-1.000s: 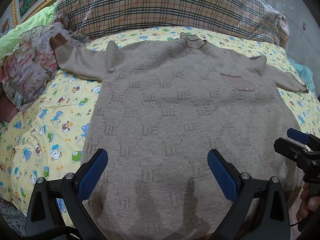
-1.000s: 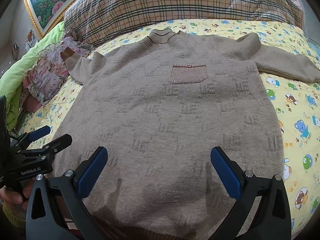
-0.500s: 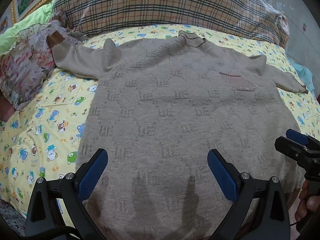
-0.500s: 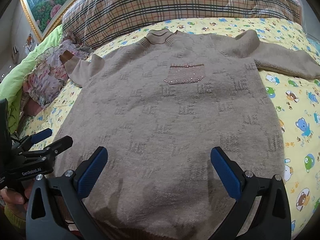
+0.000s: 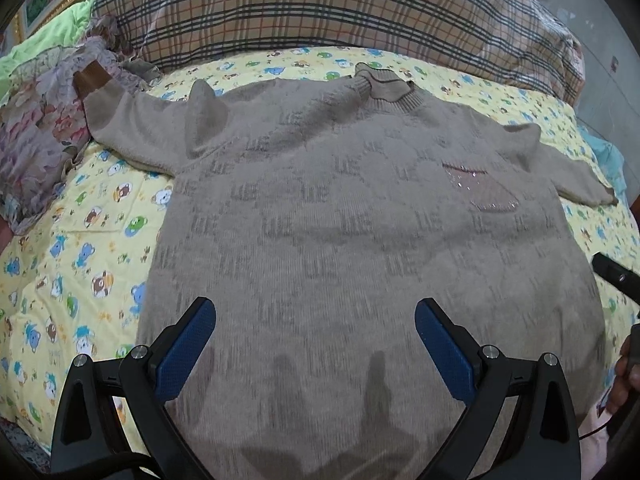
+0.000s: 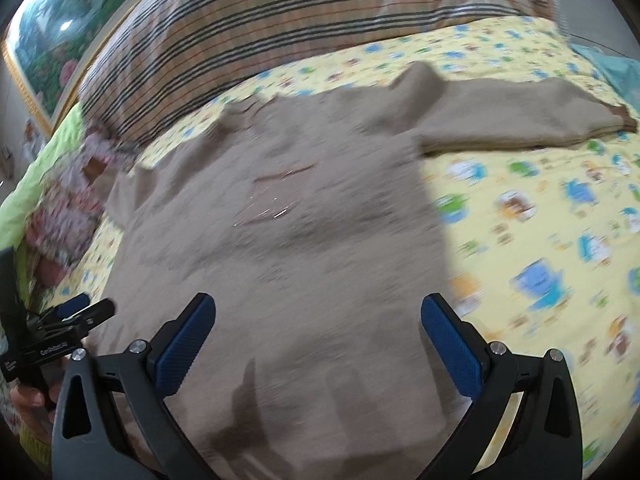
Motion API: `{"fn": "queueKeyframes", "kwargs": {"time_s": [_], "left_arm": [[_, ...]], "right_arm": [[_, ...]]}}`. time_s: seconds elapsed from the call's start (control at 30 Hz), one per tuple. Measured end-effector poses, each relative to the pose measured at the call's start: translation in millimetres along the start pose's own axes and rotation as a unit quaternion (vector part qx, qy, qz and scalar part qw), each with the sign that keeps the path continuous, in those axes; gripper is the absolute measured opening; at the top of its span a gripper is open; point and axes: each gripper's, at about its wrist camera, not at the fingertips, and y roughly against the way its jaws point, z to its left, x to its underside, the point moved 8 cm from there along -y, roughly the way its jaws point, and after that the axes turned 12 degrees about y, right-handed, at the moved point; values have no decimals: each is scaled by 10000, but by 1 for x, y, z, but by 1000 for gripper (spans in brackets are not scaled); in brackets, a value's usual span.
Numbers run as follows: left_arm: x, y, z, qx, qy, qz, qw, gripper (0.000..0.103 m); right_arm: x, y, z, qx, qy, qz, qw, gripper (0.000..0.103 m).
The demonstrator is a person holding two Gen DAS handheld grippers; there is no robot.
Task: Fold small clothes
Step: 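Grasp the brown cuff of the sweater sleeve with the right gripper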
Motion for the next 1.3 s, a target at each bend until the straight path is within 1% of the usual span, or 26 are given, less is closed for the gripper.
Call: {"fn": "queueKeyframes", "kwargs": {"time_s": [0.17, 0.3, 0.47, 0.57, 0.67, 0.73, 0.77, 0.8, 0.83, 0.9, 0.93, 0.97, 1.0, 1.03, 1.07, 1.1, 1.13, 1.2, 1.27, 1.3], "left_arm": [[-14, -20, 1, -139, 1, 319, 9994, 100], [-33, -32, -5, -107, 9, 308, 9995, 100], [-61, -51, -14, -90, 27, 221, 9997, 100], [-79, -64, -20, -61, 71, 194, 9998, 100], [-93, -78, -25, -102, 75, 163, 9998, 100], [-101, -87, -28, -113, 67, 137, 9998, 100], [-104, -90, -29, -103, 67, 126, 9998, 100], [-106, -92, -29, -105, 61, 115, 9999, 100], [-109, -95, -30, -119, 47, 100, 9999, 100], [-112, -103, -32, -175, 20, 109, 9998, 100], [-114, -107, -32, -187, 31, 128, 9997, 100], [-115, -109, -32, -179, 49, 142, 9997, 100], [-116, -112, -31, -178, 71, 160, 9997, 100], [-117, -114, -30, -169, 98, 175, 9997, 100], [-118, -116, -31, -135, 131, 190, 9996, 100], [-117, -118, -30, -129, 136, 211, 9996, 100], [-117, -121, -30, -124, 142, 234, 9995, 100], [-116, -123, -29, -107, 151, 253, 9995, 100], [-115, -122, -27, -94, 146, 248, 9995, 100], [-115, -122, -26, -87, 148, 246, 9995, 100]], "right_arm": [[-20, 12, -65, 389, -444, -269, 9979, 103], [-37, 21, -124, 812, -808, -496, 9922, 103], [-56, 31, -196, 1182, -1220, -682, 9831, 102], [-68, 37, -238, 1427, -1409, -817, 9763, 99], [-78, 39, -278, 1644, -1711, -854, 9677, 87], [-81, 39, -308, 1789, -1955, -888, 9602, 74], [-82, 36, -322, 1850, -2097, -872, 9561, 69], [-82, 33, -338, 1899, -2268, -851, 9514, 61], [-82, 29, -350, 1910, -2395, -835, 9483, 58], [-84, 21, -373, 1903, -2650, -818, 9417, 57], [-84, 18, -382, 1924, -2727, -823, 9391, 55], [-86, 17, -387, 1940, -2756, -843, 9377, 53], [-88, 16, -393, 1962, -2789, -873, 9360, 47], [-90, 16, -396, 1960, -2806, -901, 9353, 35], [-92, 16, -397, 1931, -2795, -929, 9359, 28], [-96, 16, -396, 1853, -2757, -983, 9381, 14], [-102, 16, -392, 1760, -2664, -1065, 9416, 9], [-112, 22, -376, 1722, -2387, -1187, 9483, 8], [-126, 29, -348, 1456, -2065, -1406, 9573, 8], [-135, 32, -327, 1311, -1849, -1497, 9624, 8]]}}
